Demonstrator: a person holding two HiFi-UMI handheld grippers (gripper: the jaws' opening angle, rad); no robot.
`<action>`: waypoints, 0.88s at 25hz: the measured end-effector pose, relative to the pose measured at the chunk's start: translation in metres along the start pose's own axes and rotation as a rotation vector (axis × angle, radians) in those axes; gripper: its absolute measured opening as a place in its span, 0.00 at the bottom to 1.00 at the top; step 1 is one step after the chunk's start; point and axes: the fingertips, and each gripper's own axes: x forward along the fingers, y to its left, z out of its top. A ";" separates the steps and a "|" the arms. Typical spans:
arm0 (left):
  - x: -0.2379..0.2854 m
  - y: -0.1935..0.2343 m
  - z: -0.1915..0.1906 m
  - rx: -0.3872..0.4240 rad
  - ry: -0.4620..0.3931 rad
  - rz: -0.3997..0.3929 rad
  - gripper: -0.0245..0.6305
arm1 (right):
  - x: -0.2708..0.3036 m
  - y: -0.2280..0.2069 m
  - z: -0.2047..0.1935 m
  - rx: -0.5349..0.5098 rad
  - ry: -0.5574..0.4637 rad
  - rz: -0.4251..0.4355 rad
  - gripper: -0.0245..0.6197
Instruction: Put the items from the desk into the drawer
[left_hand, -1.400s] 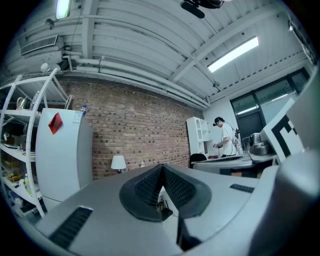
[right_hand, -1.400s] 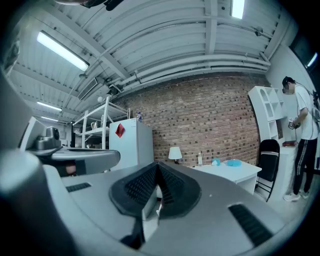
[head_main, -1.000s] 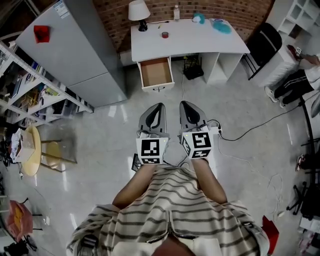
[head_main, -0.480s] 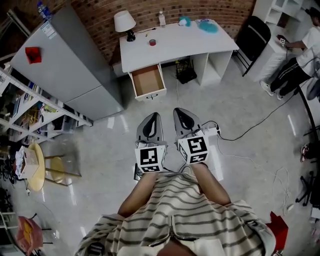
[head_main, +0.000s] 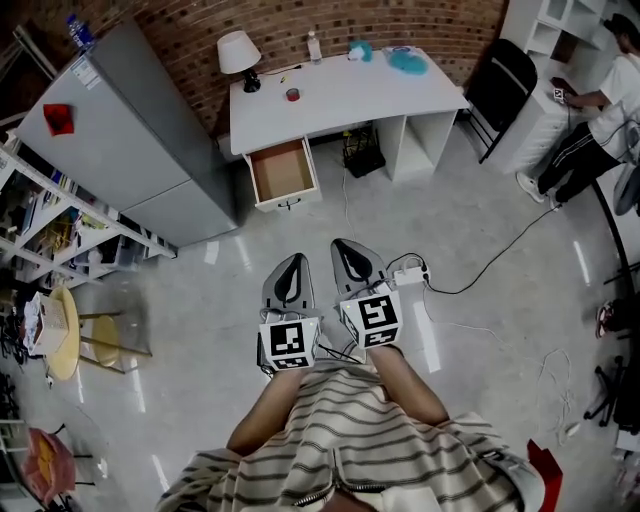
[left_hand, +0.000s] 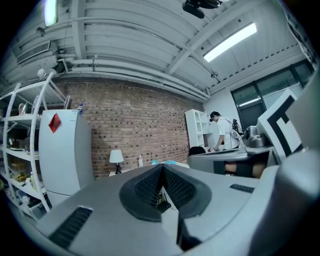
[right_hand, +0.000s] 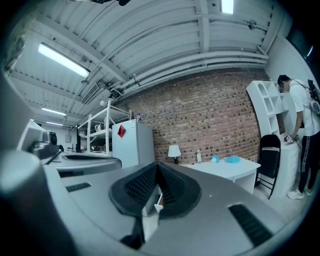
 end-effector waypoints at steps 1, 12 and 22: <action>0.002 -0.002 0.000 0.000 -0.004 0.003 0.05 | -0.001 -0.004 0.000 0.000 -0.002 0.000 0.05; 0.030 -0.005 -0.008 -0.016 -0.008 0.027 0.05 | 0.015 -0.026 -0.006 -0.024 0.007 0.022 0.05; 0.075 0.016 -0.013 -0.036 -0.027 0.038 0.05 | 0.060 -0.046 -0.004 -0.053 0.007 0.031 0.05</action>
